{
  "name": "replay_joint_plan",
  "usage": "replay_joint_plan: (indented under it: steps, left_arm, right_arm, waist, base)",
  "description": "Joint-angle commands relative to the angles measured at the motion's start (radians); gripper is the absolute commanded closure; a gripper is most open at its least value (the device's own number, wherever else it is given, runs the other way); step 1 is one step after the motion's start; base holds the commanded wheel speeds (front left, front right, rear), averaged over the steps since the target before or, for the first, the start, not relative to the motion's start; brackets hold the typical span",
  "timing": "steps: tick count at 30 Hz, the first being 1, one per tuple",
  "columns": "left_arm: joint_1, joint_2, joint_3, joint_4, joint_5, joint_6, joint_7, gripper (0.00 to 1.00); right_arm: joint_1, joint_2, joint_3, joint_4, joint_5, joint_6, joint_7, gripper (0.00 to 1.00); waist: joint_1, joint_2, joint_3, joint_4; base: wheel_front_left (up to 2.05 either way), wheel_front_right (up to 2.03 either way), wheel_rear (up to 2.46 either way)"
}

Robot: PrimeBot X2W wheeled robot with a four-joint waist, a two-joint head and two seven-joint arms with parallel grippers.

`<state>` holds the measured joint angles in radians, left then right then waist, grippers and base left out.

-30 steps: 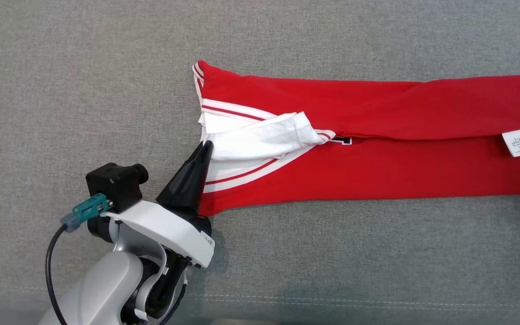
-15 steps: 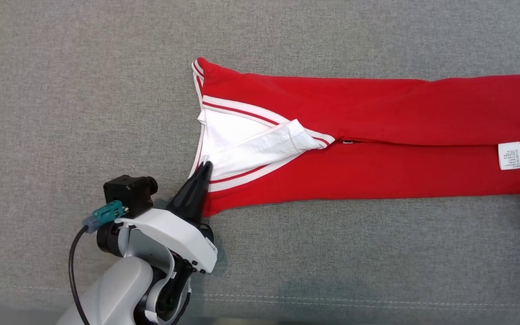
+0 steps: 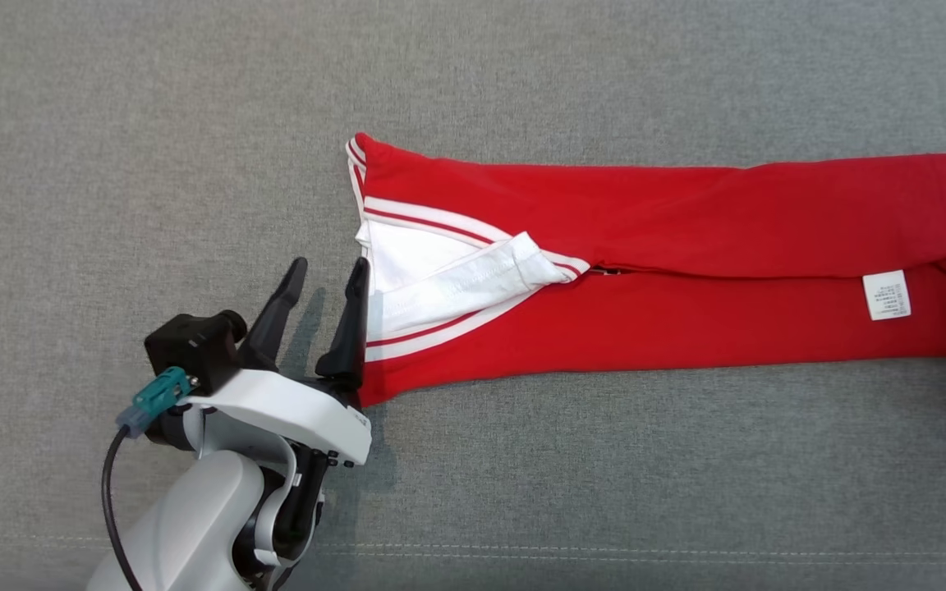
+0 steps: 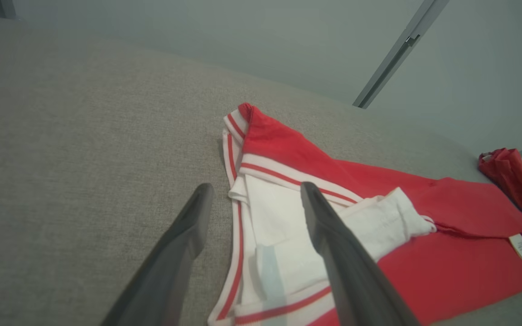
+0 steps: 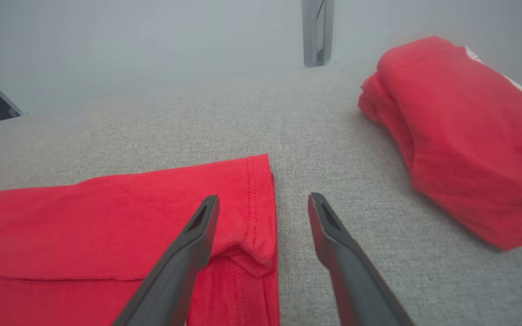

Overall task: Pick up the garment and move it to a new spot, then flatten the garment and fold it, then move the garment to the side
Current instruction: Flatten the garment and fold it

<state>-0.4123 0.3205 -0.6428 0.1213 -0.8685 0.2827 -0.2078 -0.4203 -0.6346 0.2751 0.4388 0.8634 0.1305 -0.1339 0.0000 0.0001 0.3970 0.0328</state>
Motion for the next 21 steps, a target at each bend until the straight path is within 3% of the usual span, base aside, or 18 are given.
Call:
replay_joint_plan:
  steps: [1,10,21]
  left_arm:
    - [-0.014,0.022,0.043,-0.026,0.009,0.005,-0.016,0.0]
    - [0.067,-0.02,0.153,-0.041,0.074,-0.033,-0.053,0.0]
    - [0.236,-0.179,0.38,-0.047,0.314,-0.169,-0.054,0.0]
  right_arm:
    - [0.016,-0.019,0.005,-0.032,0.001,0.0,-0.02,0.0]
    - [0.044,0.09,0.029,-0.128,-0.096,0.0,-0.097,0.0]
    - [0.163,0.292,-0.103,-0.129,-0.319,0.0,-0.127,0.0]
  waist:
    - [0.0,-0.0001,-0.019,-0.005]
    - [0.0,-0.0001,-0.114,-0.034]
    - [0.0,-0.0001,-0.231,-0.052]
  base:
    - [0.0,0.0,0.0]
    - [0.0,0.0,0.0]
    - [0.0,0.0,0.0]
